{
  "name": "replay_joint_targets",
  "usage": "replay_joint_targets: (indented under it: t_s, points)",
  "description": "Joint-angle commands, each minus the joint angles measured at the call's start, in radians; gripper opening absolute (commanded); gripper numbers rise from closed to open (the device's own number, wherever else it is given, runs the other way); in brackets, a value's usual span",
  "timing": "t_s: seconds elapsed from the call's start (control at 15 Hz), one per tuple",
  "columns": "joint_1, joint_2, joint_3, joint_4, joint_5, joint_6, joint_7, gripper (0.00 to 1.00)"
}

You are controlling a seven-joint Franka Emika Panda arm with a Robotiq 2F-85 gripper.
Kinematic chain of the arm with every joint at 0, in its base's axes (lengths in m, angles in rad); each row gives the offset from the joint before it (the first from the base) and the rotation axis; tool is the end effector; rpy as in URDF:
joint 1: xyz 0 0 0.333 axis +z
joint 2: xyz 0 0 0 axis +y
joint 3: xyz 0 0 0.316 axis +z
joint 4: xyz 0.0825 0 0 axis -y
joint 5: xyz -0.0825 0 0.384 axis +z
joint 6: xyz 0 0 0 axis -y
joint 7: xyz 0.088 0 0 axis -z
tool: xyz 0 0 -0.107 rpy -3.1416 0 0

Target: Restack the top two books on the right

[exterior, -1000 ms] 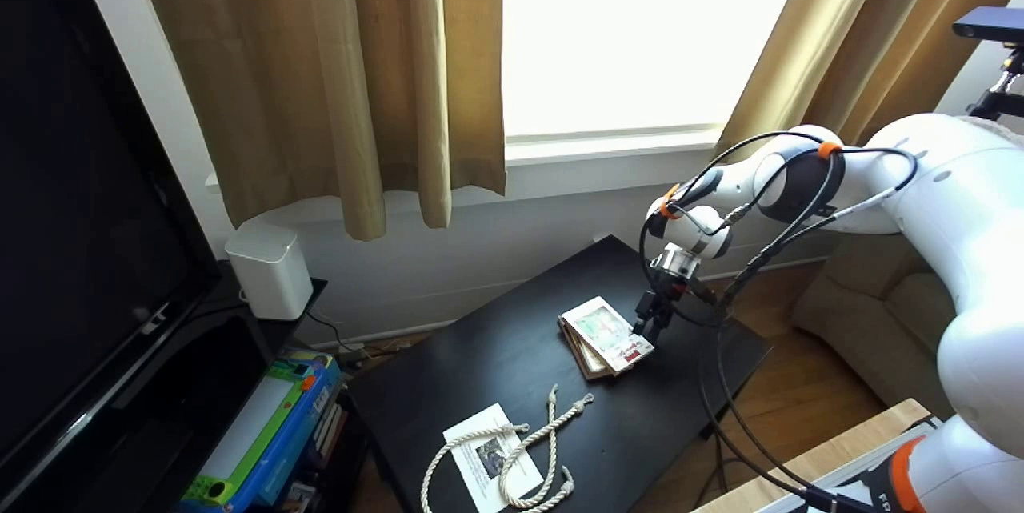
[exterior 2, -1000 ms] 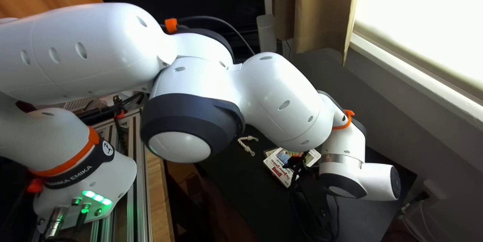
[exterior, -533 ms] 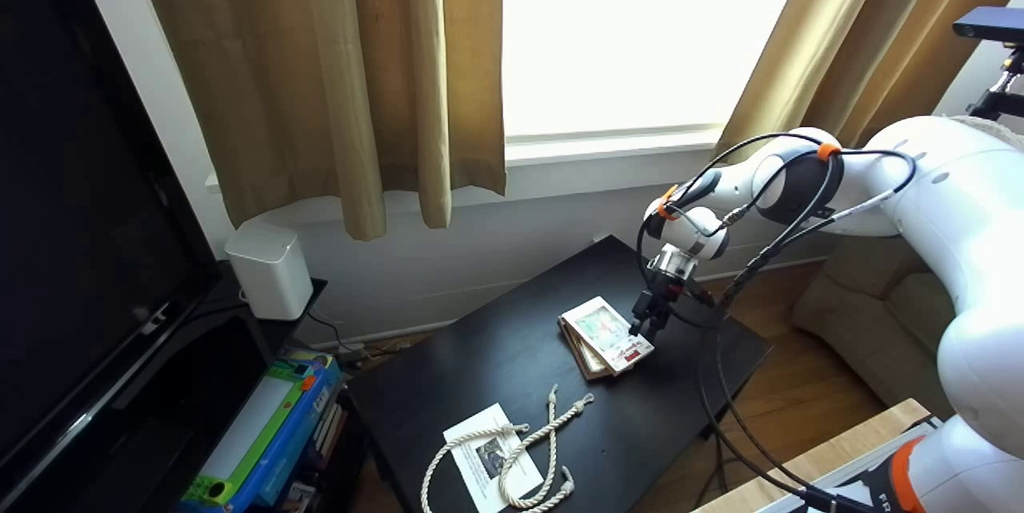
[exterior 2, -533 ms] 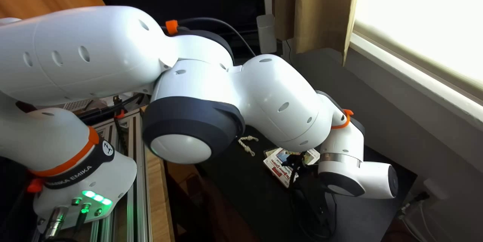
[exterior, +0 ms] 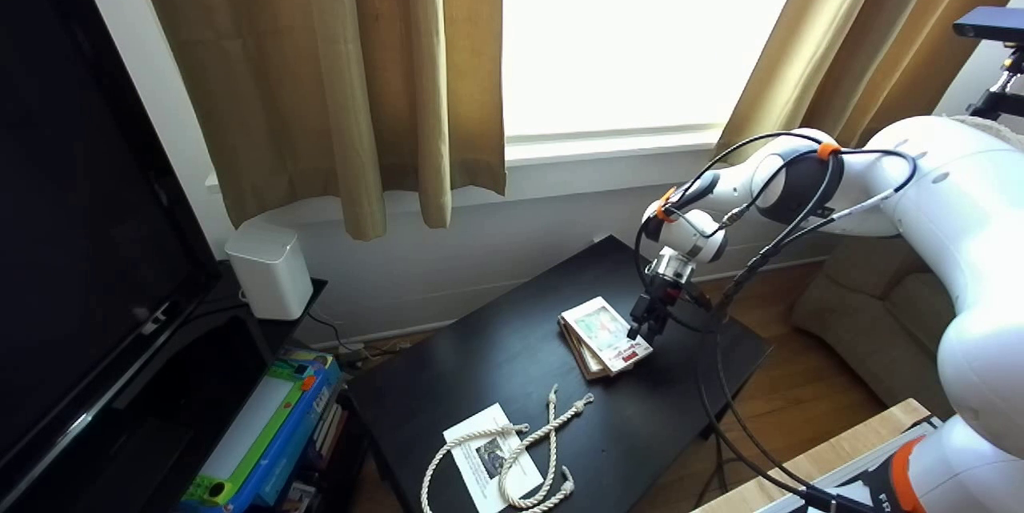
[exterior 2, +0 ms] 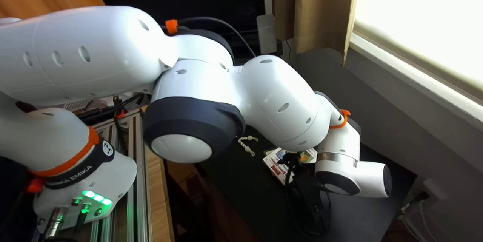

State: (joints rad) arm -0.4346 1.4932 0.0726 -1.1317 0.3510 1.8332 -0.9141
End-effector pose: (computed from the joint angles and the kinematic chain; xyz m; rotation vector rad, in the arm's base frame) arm 0.5471 -0.1812 -0.1499 -2.3037 -0.3245 0.4963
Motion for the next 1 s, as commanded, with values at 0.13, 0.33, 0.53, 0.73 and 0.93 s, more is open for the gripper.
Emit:
replay_joint_targets:
  t_s: [0.13, 0.33, 0.53, 0.73, 0.93]
  points:
    - [-0.015, 0.0, 0.005, -0.019, -0.007, -0.039, 0.033, 0.74]
    - [-0.018, 0.0, 0.001, -0.022, -0.007, -0.049, 0.046, 0.5]
    - [-0.021, 0.0, -0.005, -0.028, -0.009, -0.05, 0.061, 0.27]
    - [-0.025, 0.0, -0.011, -0.032, -0.007, -0.039, 0.082, 0.55]
    - [-0.012, 0.0, -0.004, -0.022, 0.002, -0.011, 0.116, 0.57]
